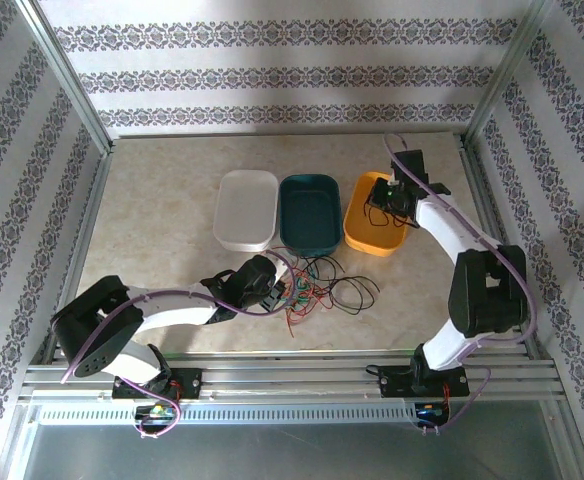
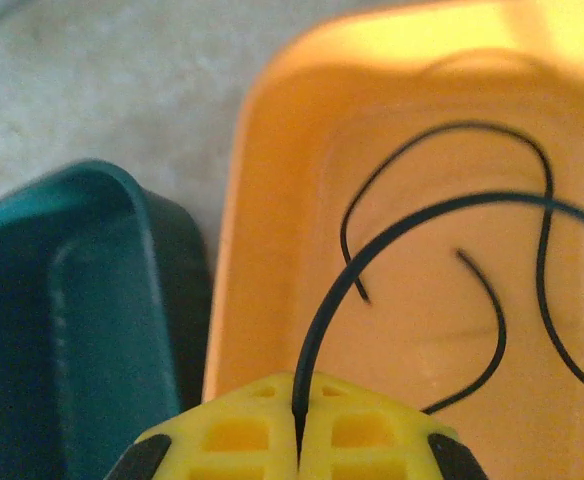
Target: Untangle the cables
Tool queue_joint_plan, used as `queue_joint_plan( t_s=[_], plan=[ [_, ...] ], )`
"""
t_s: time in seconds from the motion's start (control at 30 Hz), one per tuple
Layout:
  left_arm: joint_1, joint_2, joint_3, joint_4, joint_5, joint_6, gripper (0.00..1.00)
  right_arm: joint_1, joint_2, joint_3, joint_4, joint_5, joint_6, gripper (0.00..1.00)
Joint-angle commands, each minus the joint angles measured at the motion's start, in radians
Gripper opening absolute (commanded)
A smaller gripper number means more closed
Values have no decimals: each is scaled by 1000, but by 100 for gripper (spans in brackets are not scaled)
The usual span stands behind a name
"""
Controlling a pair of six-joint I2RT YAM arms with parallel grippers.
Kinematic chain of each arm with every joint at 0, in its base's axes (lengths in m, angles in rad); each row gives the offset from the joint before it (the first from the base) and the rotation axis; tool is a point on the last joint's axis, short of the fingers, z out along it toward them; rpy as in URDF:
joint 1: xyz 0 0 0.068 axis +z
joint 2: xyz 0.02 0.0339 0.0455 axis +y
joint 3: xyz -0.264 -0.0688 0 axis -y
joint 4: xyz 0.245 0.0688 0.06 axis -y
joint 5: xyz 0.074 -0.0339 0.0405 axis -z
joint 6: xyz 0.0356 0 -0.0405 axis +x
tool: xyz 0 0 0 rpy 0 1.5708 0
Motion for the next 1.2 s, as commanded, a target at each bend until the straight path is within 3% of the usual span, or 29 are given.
queue_joint_plan(
  t_s=[0.0,0.17,0.33,0.4,0.43,0.5,0.7,0.83,0.93,1.17],
  plan=[
    [-9,-33,23,14,-30,2,9,4,44,-3,13,13,58,0],
    [-10,-47,33,15,-21,0,10,1,148,62,-1,-13,58,0],
    [-10,-43,49,9,-20,11,11,-8,283,192,-45,-148,39,0],
    [-10,-43,55,5,-19,12,11,-1,311,239,-80,-167,32,4],
    [-10,-45,56,5,-20,13,11,4,307,243,-84,-158,29,10],
    [-10,-50,58,7,-20,15,12,17,265,222,-81,-102,30,33],
    [-10,-65,70,16,17,36,18,49,24,84,-78,82,0,54],
    [-10,-67,93,13,59,69,22,75,-149,-20,-115,97,-36,55],
    [-11,-64,106,22,100,92,25,115,-261,-123,-133,29,-61,55],
    [-10,-3,146,46,176,106,29,304,-343,-320,-187,-128,-103,53]
  ],
)
